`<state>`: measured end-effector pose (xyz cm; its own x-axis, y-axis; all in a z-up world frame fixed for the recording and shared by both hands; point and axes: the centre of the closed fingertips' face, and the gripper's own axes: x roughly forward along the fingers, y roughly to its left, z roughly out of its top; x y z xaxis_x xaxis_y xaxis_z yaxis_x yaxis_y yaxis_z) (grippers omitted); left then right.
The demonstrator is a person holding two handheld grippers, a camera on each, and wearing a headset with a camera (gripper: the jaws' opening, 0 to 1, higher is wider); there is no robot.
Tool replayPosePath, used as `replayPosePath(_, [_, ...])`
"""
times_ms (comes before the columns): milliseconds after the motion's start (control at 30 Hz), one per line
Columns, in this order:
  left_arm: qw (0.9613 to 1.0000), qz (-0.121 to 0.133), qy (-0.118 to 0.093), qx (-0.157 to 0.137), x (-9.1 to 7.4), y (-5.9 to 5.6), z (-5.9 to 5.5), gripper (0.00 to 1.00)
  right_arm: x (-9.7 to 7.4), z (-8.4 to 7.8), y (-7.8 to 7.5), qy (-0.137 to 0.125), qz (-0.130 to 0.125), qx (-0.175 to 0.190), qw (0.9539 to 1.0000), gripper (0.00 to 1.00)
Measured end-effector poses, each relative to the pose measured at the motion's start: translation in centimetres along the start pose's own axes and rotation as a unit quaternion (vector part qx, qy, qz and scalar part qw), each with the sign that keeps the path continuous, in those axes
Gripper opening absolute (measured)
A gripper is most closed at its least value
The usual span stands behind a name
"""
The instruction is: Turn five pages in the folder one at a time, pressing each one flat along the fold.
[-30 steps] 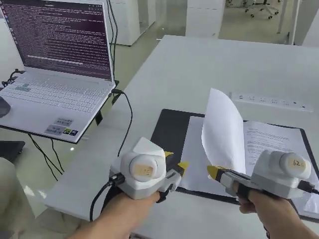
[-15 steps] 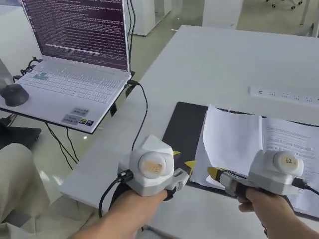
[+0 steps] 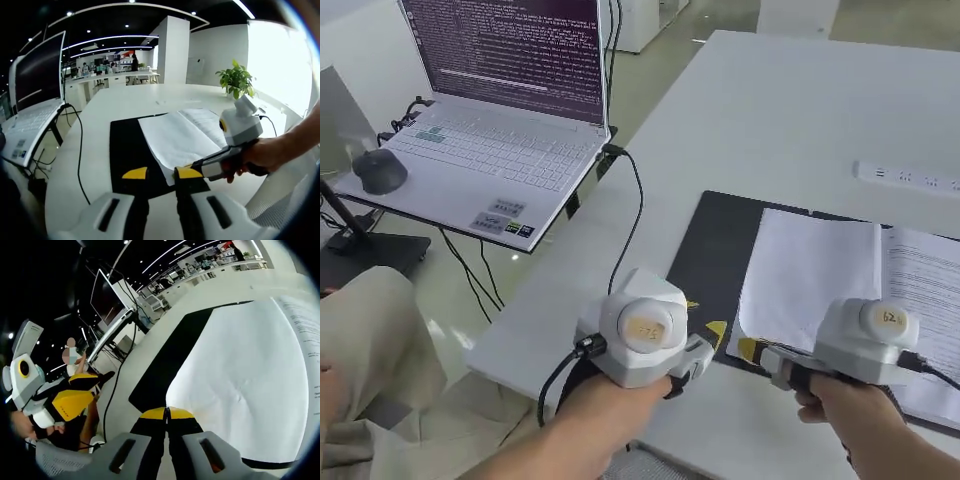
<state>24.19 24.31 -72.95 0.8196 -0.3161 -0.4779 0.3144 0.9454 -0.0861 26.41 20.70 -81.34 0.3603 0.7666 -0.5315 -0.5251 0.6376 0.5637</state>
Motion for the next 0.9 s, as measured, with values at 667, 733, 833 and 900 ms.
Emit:
replayPosePath(667, [0.998,-0.033,0.047,0.029,4.7,-2.7,-2.4,0.16,-3.7,3.1,-1.6,-0.058,0.021,0.033,0.9975,0.03])
replayPosePath(733, [0.9976,-0.038,0.049,0.032,5.5,-3.3,-2.5,0.16,-4.4,3.9,-2.4,-0.071,0.017,0.046,0.9963,0.03])
replayPosePath(833, [0.9973,-0.042,0.05,0.033,6.2,-4.1,-2.3,0.17,-5.4,5.0,-2.9,-0.087,0.018,0.057,0.9944,0.03])
replayPosePath(900, [0.9972,-0.048,0.045,0.036,6.5,-4.5,-2.0,0.16,-5.7,5.3,-3.3,-0.092,0.016,0.054,0.9941,0.03])
